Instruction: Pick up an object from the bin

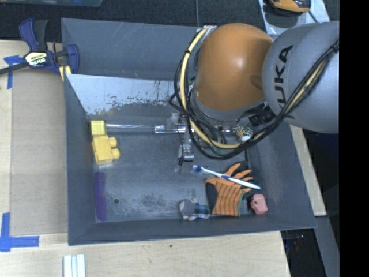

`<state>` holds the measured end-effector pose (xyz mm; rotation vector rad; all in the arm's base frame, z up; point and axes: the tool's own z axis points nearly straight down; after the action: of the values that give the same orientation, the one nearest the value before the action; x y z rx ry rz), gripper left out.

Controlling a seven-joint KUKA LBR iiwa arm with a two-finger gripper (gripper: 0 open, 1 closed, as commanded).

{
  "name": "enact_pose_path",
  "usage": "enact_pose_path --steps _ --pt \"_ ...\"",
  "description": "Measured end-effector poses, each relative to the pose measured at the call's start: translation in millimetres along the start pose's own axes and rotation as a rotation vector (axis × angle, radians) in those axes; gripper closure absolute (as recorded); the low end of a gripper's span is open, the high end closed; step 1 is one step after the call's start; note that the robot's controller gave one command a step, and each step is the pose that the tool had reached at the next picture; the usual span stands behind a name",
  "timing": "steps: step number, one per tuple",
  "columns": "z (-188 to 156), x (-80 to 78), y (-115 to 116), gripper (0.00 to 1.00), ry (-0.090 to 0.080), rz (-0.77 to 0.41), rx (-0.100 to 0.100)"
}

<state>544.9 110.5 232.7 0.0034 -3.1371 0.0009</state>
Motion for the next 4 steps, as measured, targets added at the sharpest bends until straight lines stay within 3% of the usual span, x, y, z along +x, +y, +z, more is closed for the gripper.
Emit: enact_pose_path --steps 1,2,3,4 --pt "-4 -1.6 -1 0.0 -0.008 0.002 -0.001" --pt "3 -6.1 -61 0.0 -0.009 0.052 -0.002" --pt "-54 -66.1 -42 0.0 -0.009 0.048 -0.003" --pt "-13 -38.2 -56 0.0 -0.011 0.042 -0.002"
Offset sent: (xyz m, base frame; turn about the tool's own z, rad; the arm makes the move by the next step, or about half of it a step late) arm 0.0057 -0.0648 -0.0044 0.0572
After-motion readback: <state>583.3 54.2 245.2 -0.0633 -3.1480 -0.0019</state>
